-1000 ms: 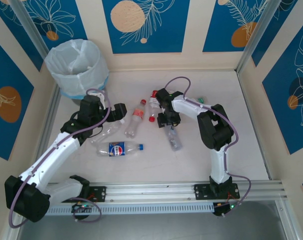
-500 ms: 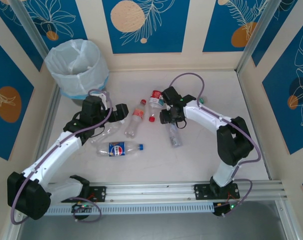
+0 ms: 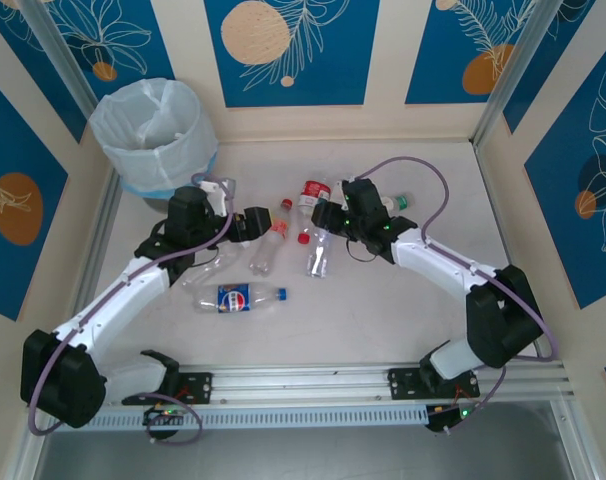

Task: Put the plastic bottles in the bin

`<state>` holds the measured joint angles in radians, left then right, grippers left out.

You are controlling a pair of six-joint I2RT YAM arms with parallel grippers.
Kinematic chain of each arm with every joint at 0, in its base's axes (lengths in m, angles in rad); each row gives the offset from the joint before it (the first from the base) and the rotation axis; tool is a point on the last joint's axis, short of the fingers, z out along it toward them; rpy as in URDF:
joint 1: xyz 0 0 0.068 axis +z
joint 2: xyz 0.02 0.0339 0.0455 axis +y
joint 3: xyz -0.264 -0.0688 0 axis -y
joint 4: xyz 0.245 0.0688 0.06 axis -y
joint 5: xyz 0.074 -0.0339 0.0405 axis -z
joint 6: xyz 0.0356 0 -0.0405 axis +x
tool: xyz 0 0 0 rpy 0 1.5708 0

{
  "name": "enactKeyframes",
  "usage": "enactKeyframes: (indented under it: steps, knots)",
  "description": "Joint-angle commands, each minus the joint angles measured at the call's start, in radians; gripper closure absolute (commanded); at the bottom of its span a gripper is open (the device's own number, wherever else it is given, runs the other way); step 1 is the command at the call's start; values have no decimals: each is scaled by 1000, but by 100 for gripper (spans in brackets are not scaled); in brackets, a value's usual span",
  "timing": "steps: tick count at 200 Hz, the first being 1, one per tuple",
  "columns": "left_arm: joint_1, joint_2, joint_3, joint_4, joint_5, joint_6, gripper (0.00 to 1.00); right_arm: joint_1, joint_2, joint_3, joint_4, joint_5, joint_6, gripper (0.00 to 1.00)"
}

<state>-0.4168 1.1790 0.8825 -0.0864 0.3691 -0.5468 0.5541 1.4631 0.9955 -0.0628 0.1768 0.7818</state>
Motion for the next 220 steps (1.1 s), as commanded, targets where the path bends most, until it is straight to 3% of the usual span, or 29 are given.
enactKeyframes:
  steps: [1,43,77,123,178,220]
  knots:
    - [-16,16,-9,70,158,61,1,-2,-44,-60,332,-132,117,64]
    - [-30,4,28,-27,266,277,1,3,-45,-87,525,-292,196,63]
    - [-39,43,108,-157,326,387,2,35,-73,-96,622,-338,179,63]
    - [-49,84,142,-116,424,376,11,81,-78,-100,674,-342,122,62]
    - [-49,101,149,-89,465,360,29,86,-100,-111,667,-354,96,61]
    - [-48,111,131,-15,513,314,35,89,-91,-109,690,-376,111,61]
